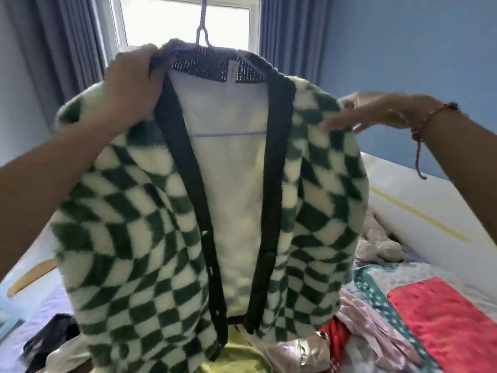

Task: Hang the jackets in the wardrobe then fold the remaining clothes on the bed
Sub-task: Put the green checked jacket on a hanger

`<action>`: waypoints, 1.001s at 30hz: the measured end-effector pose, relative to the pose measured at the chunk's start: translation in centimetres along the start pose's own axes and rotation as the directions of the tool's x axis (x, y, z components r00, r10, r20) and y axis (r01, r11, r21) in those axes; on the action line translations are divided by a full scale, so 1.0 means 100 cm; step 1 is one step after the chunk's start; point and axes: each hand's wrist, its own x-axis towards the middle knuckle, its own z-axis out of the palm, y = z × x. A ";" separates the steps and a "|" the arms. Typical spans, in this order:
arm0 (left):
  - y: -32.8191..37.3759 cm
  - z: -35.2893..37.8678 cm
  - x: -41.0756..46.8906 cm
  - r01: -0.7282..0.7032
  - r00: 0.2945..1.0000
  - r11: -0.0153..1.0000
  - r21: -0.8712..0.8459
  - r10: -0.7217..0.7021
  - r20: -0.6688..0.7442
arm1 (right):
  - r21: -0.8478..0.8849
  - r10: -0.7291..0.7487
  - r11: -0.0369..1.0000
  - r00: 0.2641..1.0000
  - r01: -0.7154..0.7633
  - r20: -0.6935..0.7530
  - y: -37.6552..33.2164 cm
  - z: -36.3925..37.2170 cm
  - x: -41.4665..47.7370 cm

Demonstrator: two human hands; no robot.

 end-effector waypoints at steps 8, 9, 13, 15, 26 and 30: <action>0.036 0.053 -0.054 0.104 0.950 0.988 -0.110 -0.066 0.304 | 0.094 0.198 0.974 0.975 -0.208 0.106 0.118 0.068 -0.070; 0.041 0.058 -0.058 0.097 0.943 0.988 -0.120 -0.053 0.329 | 0.011 0.237 0.971 0.971 -0.238 0.032 0.125 0.070 -0.074; 0.069 0.066 -0.076 0.025 0.929 0.974 -0.223 0.060 0.364 | -0.180 0.363 0.926 0.915 -0.333 0.176 0.124 0.070 -0.099; 0.093 0.061 -0.087 -0.038 0.936 0.957 -0.286 0.134 0.325 | -0.080 0.273 0.961 0.955 -0.265 0.117 0.105 0.067 -0.107; 0.249 0.026 -0.104 -0.279 0.879 0.721 -0.635 0.458 0.133 | 0.508 0.157 0.860 0.971 -0.044 -0.182 0.031 0.038 -0.197; 0.298 0.029 -0.117 -0.204 0.868 0.629 -0.751 0.471 0.159 | 0.659 0.338 0.742 0.916 -0.118 -0.217 0.030 0.028 -0.240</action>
